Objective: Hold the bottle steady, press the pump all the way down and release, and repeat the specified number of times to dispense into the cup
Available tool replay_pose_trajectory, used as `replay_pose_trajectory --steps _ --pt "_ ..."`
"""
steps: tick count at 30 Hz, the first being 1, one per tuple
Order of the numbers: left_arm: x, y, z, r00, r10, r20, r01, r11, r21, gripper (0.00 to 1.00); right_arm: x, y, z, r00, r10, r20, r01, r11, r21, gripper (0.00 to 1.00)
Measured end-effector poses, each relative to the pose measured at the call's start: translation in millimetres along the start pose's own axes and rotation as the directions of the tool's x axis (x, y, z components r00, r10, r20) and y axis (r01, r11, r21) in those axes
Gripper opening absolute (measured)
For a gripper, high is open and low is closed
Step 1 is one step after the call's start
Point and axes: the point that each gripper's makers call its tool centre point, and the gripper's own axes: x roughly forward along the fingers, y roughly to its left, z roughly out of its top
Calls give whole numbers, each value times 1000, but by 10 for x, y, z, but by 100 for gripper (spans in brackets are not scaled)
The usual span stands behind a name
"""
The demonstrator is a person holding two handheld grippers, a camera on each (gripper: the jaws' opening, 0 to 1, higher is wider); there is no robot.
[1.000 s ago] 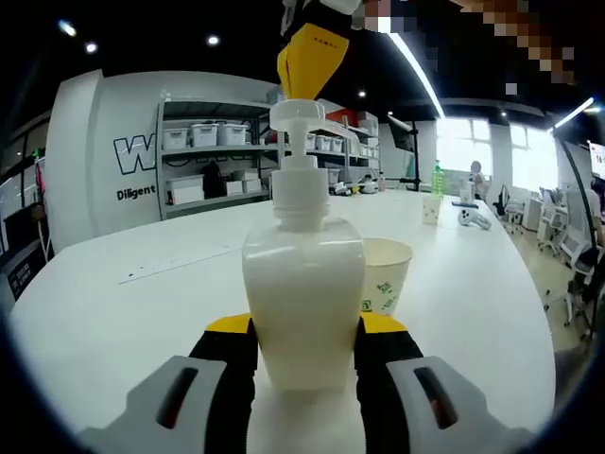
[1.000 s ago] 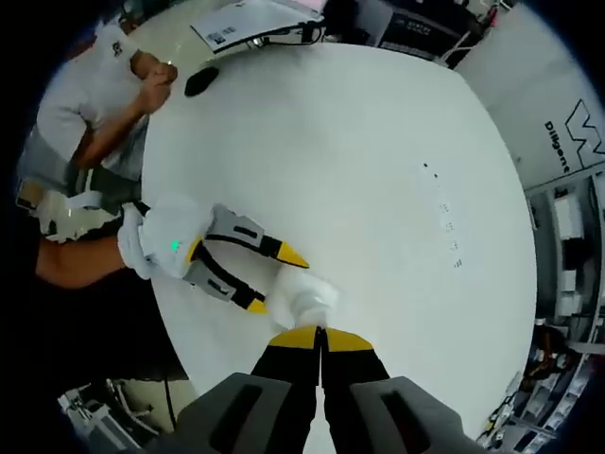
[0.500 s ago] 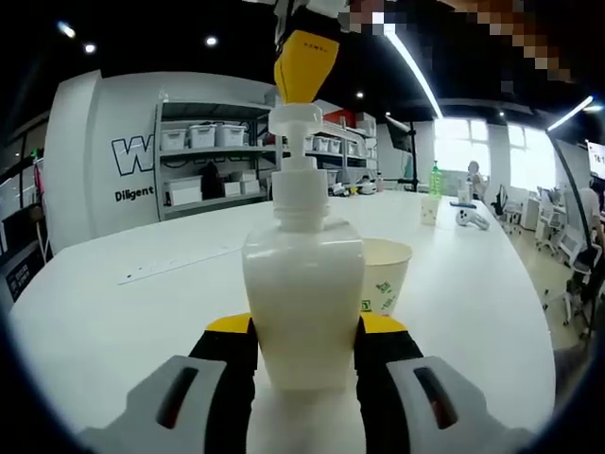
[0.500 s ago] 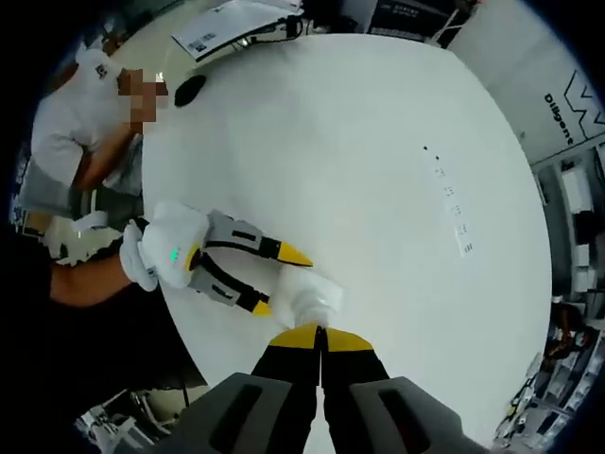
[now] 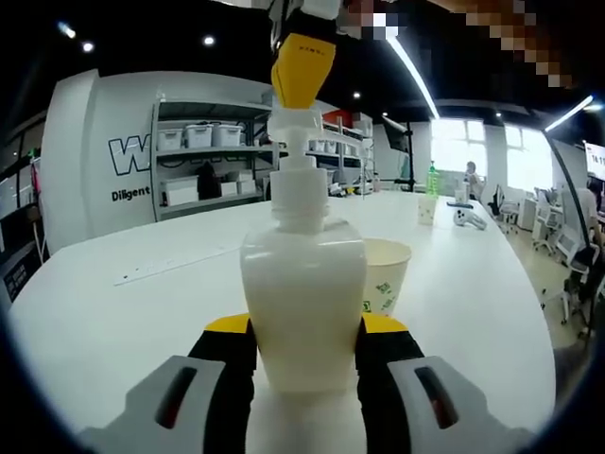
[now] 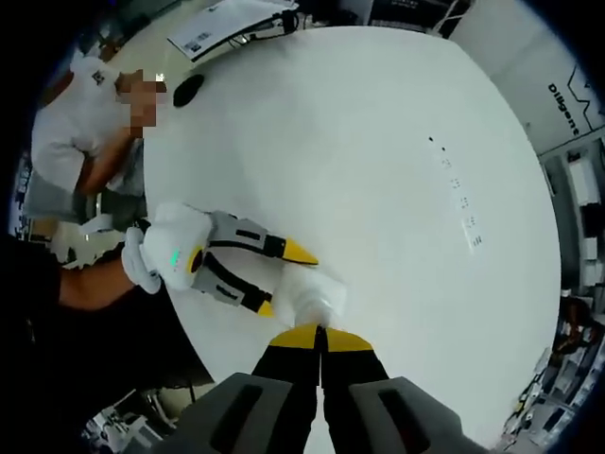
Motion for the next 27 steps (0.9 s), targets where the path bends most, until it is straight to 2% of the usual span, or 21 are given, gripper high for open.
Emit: replay_pose_trajectory --steps 2,3,4,7,10,11,13,14,16,20,24,27 --pt "8 4 3 1000 1 2 -1 1000 -3 39 29 13 13 1000 -6 -10 6 1000 -8 0" --pt "17 12 10 1000 6 8 -6 1000 -9 40 13 -41 12 999 -33 -29 34 999 19 0" --pt "22 8 8 1000 5 8 -5 1000 -13 40 16 -25 1 999 -17 -42 17 1000 2 0" --pt "26 13 12 1000 9 10 -9 1000 -17 40 28 -4 21 999 -12 -38 11 1000 -15 0" --pt "30 14 17 1000 13 11 -13 1000 -24 40 24 -6 20 999 -20 -30 20 1000 4 0" --pt "20 15 17 1000 20 7 -20 1000 -19 40 12 3 12 999 -32 -10 32 999 -13 0" --pt "7 17 19 1000 30 3 -30 999 -20 39 -14 15 60 997 17 73 -19 1000 24 0" --pt "4 16 18 999 33 4 -33 999 -20 39 -20 -27 56 996 7 92 -6 1000 -5 0" --pt "-3 15 18 999 33 4 -33 999 -23 39 -72 -37 40 994 5 112 -5 1000 -8 0" --pt "-9 14 20 1000 20 4 -20 1000 -23 39 -75 -90 70 995 -26 93 29 999 -31 0" --pt "-7 9 21 1000 7 9 -7 1000 -18 39 -56 -161 97 996 -60 62 61 998 -14 0" --pt "-2 4 21 1000 -2 13 3 1000 -23 39 -51 -196 93 998 -43 42 42 999 28 0"
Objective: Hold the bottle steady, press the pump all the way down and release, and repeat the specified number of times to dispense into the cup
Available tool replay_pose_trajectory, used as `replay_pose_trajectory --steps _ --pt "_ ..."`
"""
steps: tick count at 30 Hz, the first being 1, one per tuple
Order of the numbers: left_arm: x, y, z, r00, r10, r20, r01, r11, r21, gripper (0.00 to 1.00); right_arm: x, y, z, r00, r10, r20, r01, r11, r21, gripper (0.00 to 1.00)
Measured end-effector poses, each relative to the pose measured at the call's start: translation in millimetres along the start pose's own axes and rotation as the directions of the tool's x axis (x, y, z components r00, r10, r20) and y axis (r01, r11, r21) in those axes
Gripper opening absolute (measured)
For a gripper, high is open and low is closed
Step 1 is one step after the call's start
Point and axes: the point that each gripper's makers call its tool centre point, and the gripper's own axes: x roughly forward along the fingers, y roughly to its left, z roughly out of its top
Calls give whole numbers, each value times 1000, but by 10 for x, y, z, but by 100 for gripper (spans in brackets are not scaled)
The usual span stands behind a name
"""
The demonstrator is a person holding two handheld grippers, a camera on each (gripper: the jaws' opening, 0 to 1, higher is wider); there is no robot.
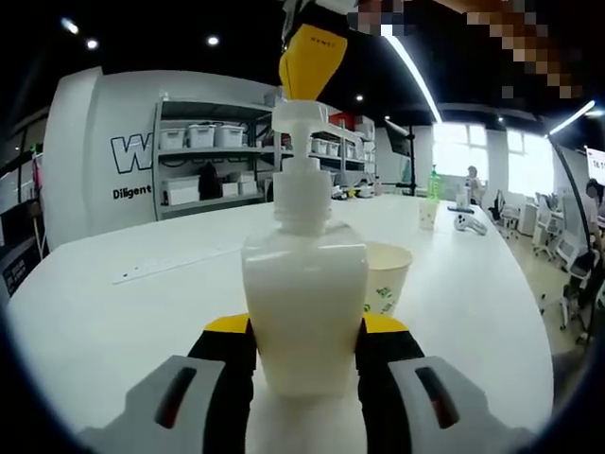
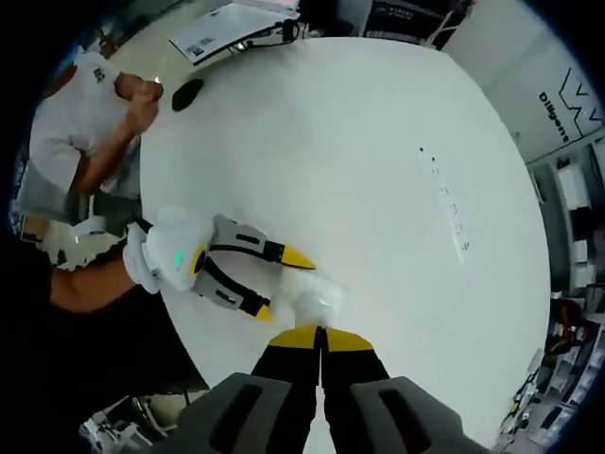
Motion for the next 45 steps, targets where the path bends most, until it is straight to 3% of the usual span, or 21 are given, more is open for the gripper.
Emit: replay_pose_trajectory --steps 6,12,35,36,37,45 --pt "5 -4 -1 1000 -4 1 4 1000 -5 40 5 2 -10 998 59 -2 -59 997 46 0" --pt "10 -5 -2 1000 -11 -2 11 1000 -2 40 12 -26 11 997 71 -13 -70 995 73 0" --pt "129 20 -33 1000 -10 0 10 1000 -12 43 96 134 -22 995 90 -37 -88 995 53 0" --pt "134 25 -32 1000 -6 0 6 1000 -15 43 93 157 18 995 104 -5 -104 993 55 0" --pt "140 27 -31 1000 -2 0 2 1000 -19 43 84 139 -9 996 88 -17 -87 996 29 0" --pt "138 55 -12 999 38 -4 -38 999 3 43 52 80 2 996 66 61 -72 994 87 0"
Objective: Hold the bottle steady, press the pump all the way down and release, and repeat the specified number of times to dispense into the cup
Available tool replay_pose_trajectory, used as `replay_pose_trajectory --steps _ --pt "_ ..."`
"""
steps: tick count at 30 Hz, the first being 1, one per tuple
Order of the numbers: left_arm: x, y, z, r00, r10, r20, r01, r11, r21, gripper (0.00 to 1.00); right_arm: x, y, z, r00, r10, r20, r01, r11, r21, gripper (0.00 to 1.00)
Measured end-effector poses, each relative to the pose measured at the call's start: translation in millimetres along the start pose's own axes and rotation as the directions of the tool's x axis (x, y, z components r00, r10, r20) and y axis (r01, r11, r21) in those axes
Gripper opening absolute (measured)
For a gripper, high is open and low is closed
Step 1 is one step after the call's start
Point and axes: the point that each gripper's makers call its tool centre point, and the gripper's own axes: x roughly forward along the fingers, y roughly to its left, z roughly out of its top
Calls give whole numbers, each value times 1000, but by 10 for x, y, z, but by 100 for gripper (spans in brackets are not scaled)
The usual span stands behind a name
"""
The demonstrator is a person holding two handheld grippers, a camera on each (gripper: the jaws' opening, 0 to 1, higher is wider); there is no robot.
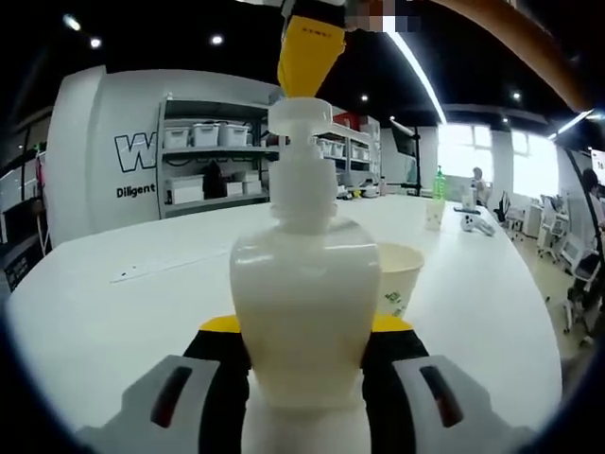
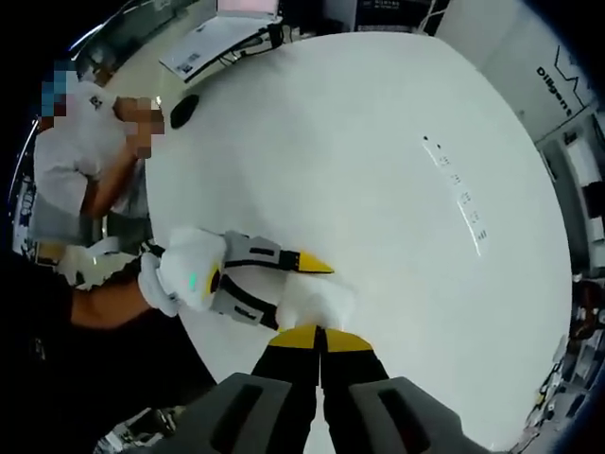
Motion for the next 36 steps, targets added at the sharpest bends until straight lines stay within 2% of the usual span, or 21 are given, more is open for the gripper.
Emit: replay_pose_trajectory --steps 1,2,5,7,9,11,13,16,17,20,21,24,25,27,28,29,32,34,36 --pt "-4 5 4 1000 7 0 -7 1000 -4 43 -4 34 48 999 18 42 -19 999 32 0" --pt "-14 9 3 1000 21 -4 -21 1000 2 43 -10 -20 38 999 -9 47 8 1000 18 0" --pt "-30 12 3 999 39 2 -39 999 6 43 -66 16 21 996 -21 83 19 999 29 0" --pt "-44 16 2 999 43 3 -43 999 5 42 -89 29 34 990 -37 138 38 999 -6 0" --pt "-72 18 -3 999 49 0 -49 999 3 42 -95 45 31 986 -35 163 35 999 7 0" --pt "-110 21 -14 998 59 -10 -59 998 4 42 -103 52 59 974 -35 222 43 999 -32 0" --pt "-136 28 -23 998 68 -14 -68 998 -2 41 -112 108 61 962 -15 273 22 999 -23 0" --pt "-188 51 -40 996 92 -15 -92 996 -5 41 -171 111 48 932 -74 356 98 994 -51 0" --pt "-211 71 -46 995 101 -14 -101 995 -7 41 -203 100 57 919 -90 385 117 992 -49 0" --pt "-265 125 -59 992 123 -15 -123 992 -12 41 -356 129 104 856 -112 505 133 991 -6 5" --pt "-282 142 -64 991 131 -16 -131 991 -13 41 -413 153 113 827 -114 551 133 991 4 6" --pt "-357 208 -84 987 162 -14 -162 987 -22 41 -497 149 69 769 -138 624 152 988 32 16" --pt "-384 231 -90 985 173 -13 -173 985 -25 41 -535 153 57 736 -143 662 163 986 32 19" --pt "-424 266 -100 982 189 -18 -190 981 -29 41 -560 173 -1 696 -138 705 144 988 51 21" --pt "-455 289 -109 980 198 -21 -199 979 -32 41 -569 186 -6 684 -131 718 142 989 46 23" --pt "-490 317 -118 978 209 -22 -210 977 -35 41 -587 202 -40 648 -129 750 128 990 60 24" --pt "-588 401 -145 971 239 -24 -240 970 -44 40 -557 192 -156 610 -142 780 109 989 96 31" --pt "-626 439 -154 967 252 -24 -253 966 -50 40 -522 210 -243 561 -150 814 71 988 133 36" --pt "-685 495 -170 962 272 -28 -273 960 -55 40 -481 241 -305 537 -151 830 50 988 148 41"
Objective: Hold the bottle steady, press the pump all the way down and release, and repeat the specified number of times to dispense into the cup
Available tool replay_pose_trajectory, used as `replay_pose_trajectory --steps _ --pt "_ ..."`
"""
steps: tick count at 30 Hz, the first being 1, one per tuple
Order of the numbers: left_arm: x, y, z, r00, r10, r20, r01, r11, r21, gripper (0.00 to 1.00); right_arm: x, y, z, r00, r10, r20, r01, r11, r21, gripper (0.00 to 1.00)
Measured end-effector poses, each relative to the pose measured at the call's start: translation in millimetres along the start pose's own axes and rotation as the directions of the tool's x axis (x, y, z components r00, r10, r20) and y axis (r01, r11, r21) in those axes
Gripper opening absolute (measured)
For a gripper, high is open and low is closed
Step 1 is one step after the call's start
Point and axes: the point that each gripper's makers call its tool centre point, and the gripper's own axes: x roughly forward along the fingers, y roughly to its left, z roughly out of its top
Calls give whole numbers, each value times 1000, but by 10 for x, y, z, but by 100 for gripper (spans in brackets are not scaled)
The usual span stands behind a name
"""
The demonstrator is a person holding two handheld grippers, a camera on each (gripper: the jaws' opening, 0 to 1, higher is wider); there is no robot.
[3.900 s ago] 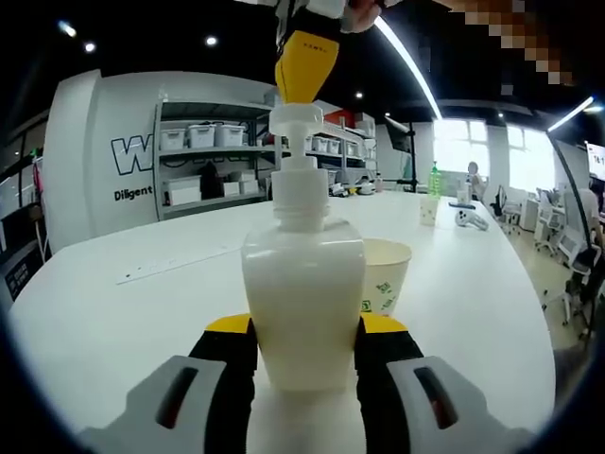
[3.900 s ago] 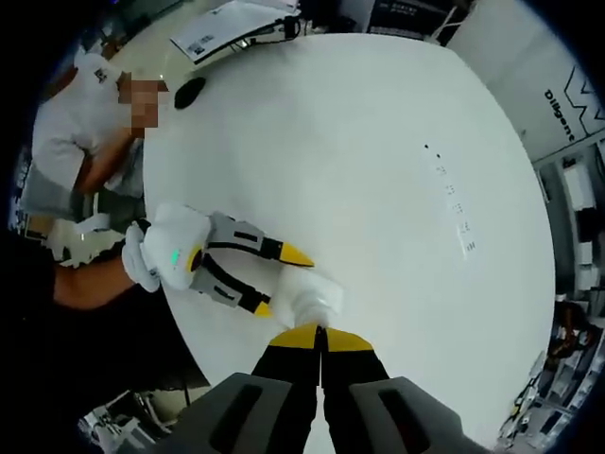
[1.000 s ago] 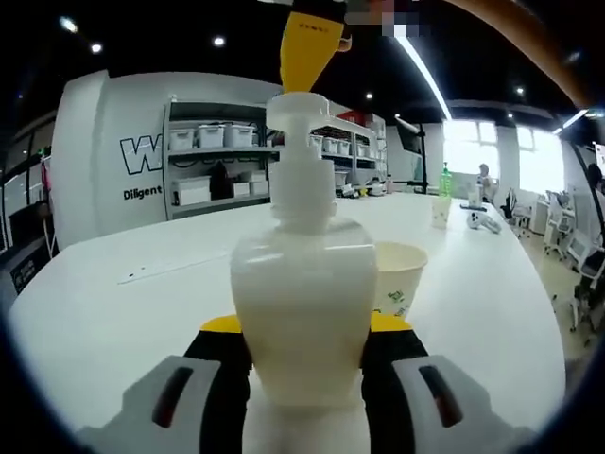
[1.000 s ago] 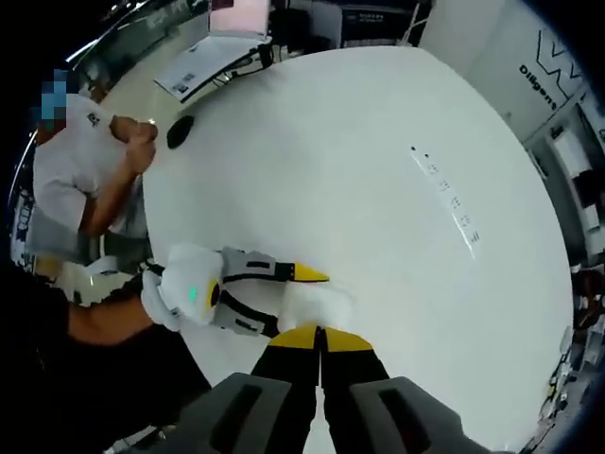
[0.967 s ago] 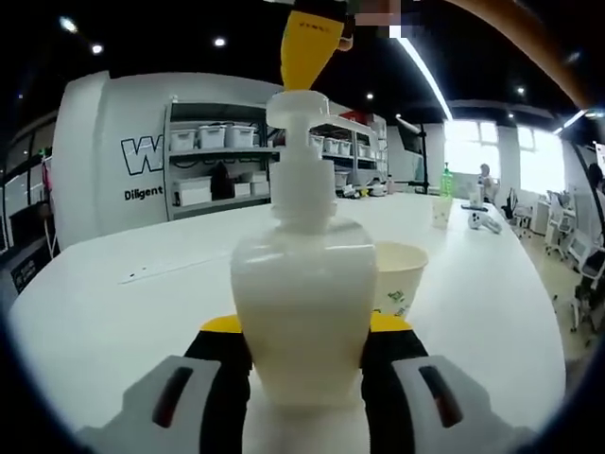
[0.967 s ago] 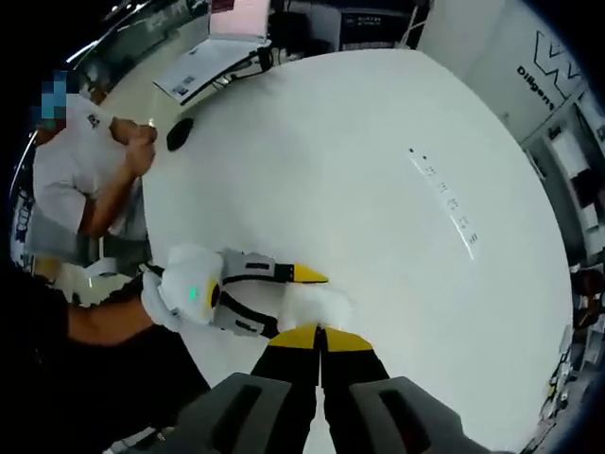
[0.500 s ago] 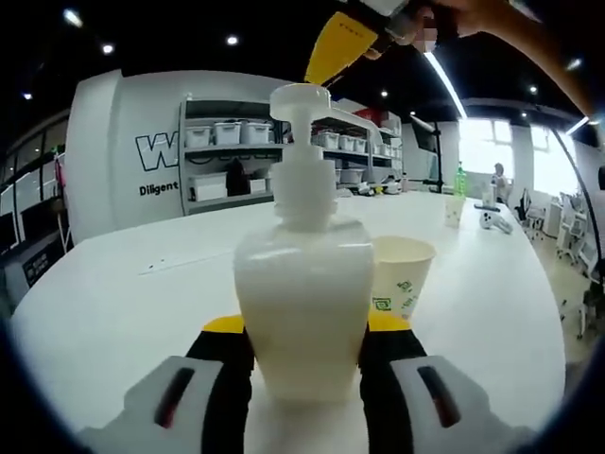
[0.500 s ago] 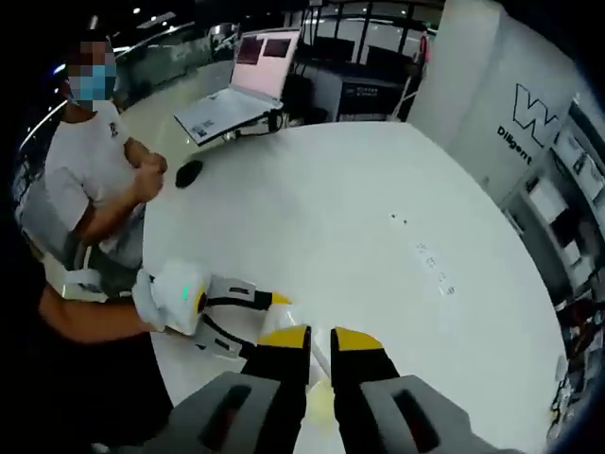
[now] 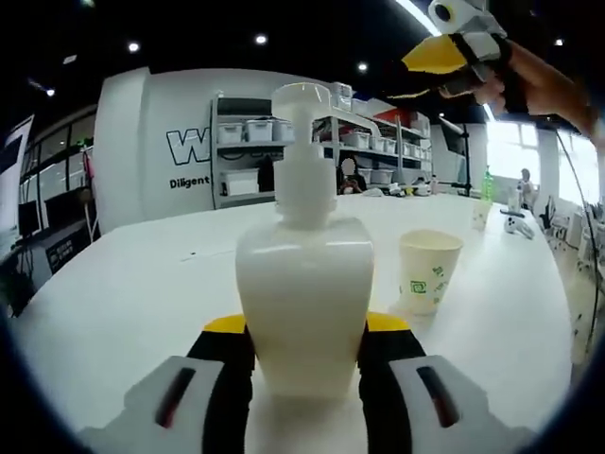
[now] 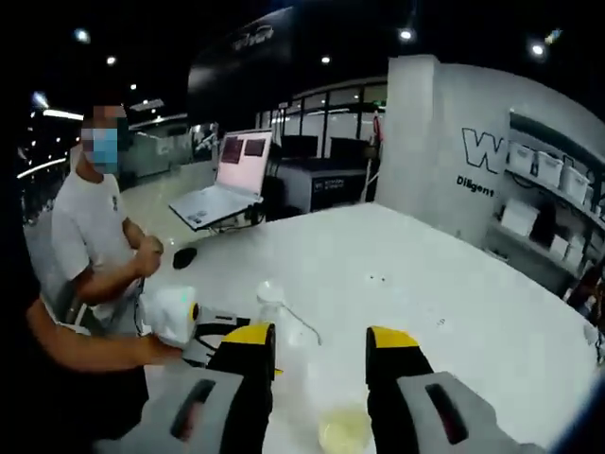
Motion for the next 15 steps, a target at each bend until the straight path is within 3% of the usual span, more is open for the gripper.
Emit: replay_pose_trajectory --steps 3,9,15 --pt "-73 120 -23 999 40 -1 -40 999 -13 40 -61 19 -120 998 -33 45 32 999 22 49" --pt "-231 339 -69 993 116 -4 -116 993 -37 40 -176 -65 -289 983 -128 129 106 981 163 62" --pt "-372 513 -112 985 171 -4 -171 984 -54 39 -282 -54 -443 968 -174 182 145 976 161 73"
